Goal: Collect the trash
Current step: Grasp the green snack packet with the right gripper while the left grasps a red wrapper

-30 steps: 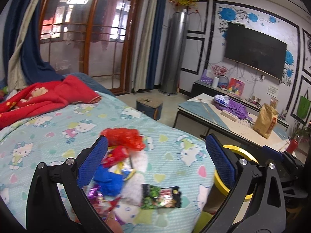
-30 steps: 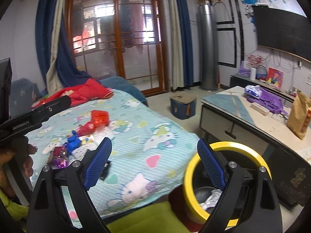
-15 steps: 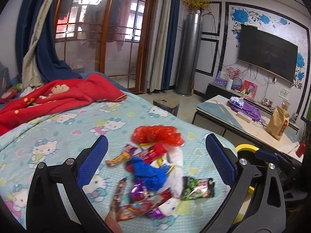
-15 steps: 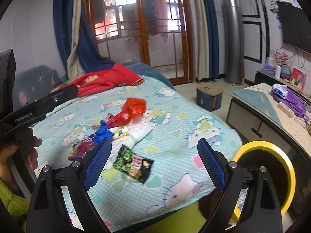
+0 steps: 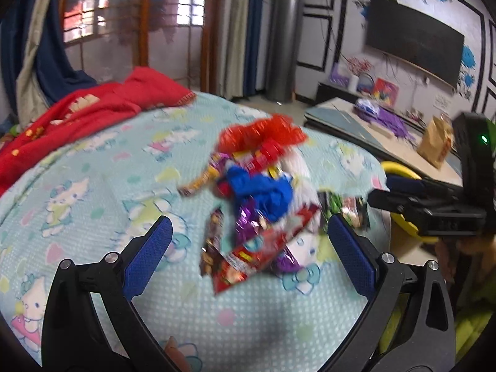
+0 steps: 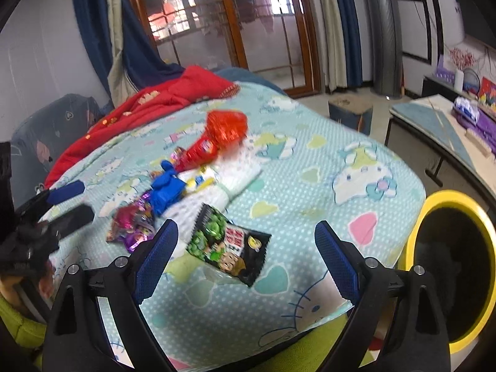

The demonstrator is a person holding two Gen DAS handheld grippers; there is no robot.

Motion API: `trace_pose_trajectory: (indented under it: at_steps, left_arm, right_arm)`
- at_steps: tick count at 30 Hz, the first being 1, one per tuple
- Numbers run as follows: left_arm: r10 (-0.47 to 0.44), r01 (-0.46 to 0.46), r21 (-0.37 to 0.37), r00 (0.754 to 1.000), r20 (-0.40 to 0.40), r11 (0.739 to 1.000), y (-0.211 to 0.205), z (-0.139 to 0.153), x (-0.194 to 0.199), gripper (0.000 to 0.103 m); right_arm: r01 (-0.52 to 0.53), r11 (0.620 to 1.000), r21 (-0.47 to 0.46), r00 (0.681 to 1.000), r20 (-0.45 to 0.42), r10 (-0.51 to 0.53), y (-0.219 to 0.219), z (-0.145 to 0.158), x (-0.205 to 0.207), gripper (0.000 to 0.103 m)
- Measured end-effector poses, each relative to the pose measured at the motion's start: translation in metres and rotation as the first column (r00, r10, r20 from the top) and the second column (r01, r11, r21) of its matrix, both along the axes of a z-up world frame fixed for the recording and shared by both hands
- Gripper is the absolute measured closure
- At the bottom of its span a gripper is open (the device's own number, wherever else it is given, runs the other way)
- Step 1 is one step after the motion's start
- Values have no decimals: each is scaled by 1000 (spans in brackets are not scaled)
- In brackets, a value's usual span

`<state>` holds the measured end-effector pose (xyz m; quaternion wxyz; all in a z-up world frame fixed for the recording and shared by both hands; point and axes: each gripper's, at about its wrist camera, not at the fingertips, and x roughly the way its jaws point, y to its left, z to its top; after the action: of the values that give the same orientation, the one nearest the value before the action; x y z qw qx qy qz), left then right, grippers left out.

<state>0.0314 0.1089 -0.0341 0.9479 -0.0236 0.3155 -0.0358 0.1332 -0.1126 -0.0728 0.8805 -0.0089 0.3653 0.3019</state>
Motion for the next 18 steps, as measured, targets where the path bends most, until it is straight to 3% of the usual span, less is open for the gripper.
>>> trace_pose_trajectory:
  at_steps: [3,9,12,15,18]
  left_arm:
    - [-37,37,19,999,-13,999,-11,-7,2,11]
    - [-74,75,77,997,-20,994,-30,-13,11,22]
    - [-80,82,104,997,-21,991,-36,-13,16,27]
    - [-82,84,110,996,-23,990,-37,-14,21,34]
    - [-86,89,103,996,-31,991,-38,-16,24,47]
  right_arm:
    - [-2,1000,-10,999,-35,2,1,-9,5,19]
    - [-24,1000,-9,997,-80,23,4,-23,14,25]
    - [-20,1000,11,988,-150,22,4,-34,24,36]
    - [-22,1000,17,989,-145,24,3,-35,25,40]
    - [-46,999,12,989,-138,48,5,-35,21,52]
